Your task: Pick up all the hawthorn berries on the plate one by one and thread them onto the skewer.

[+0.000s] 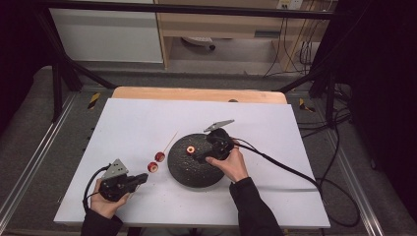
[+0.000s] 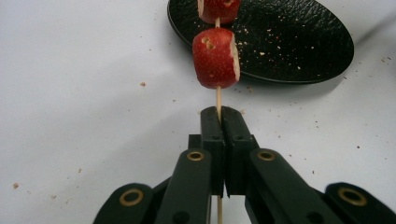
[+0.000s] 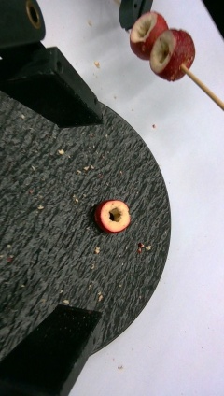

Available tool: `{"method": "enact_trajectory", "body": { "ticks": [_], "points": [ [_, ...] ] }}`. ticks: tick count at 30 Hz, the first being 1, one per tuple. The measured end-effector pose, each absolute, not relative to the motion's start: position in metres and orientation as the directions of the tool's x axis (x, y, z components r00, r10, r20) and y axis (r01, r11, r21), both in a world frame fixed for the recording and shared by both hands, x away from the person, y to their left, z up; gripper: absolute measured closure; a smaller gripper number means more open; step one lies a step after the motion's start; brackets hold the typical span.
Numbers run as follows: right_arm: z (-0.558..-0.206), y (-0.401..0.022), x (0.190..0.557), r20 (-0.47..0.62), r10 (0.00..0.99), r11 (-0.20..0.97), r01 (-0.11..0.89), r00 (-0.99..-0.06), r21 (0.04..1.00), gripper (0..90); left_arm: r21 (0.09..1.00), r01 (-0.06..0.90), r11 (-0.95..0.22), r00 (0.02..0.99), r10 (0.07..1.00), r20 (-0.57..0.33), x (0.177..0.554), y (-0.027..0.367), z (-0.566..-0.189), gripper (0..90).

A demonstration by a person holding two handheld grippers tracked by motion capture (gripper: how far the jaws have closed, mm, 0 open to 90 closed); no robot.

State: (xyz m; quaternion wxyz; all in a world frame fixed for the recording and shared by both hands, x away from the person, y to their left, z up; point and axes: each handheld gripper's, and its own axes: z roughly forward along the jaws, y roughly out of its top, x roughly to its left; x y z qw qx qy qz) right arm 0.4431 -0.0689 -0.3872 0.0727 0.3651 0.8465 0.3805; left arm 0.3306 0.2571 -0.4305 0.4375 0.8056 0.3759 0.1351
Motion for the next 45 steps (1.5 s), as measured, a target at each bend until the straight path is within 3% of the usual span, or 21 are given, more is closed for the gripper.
{"method": "enact_trajectory", "body": {
  "ticks": [17, 26, 45],
  "points": [
    [-0.397, -0.037, 0.473, 0.104, 0.676, 0.542, 0.588, -0.729, 0.6, 9.4, 0.802, 0.498, -0.33, 0.674, 0.729, -0.119, 0.333, 0.259, -0.432, 88.5],
    [-0.406, -0.024, 0.483, 0.11, 0.656, 0.58, 0.592, -0.747, 0.559, 27.7, 0.801, 0.5, -0.329, 0.674, 0.728, -0.122, 0.333, 0.258, -0.432, 88.5],
    [-0.415, -0.018, 0.493, 0.144, 0.651, 0.604, 0.623, -0.746, 0.497, 56.6, 0.8, 0.5, -0.332, 0.674, 0.729, -0.119, 0.333, 0.259, -0.433, 88.5]
  ]
}}
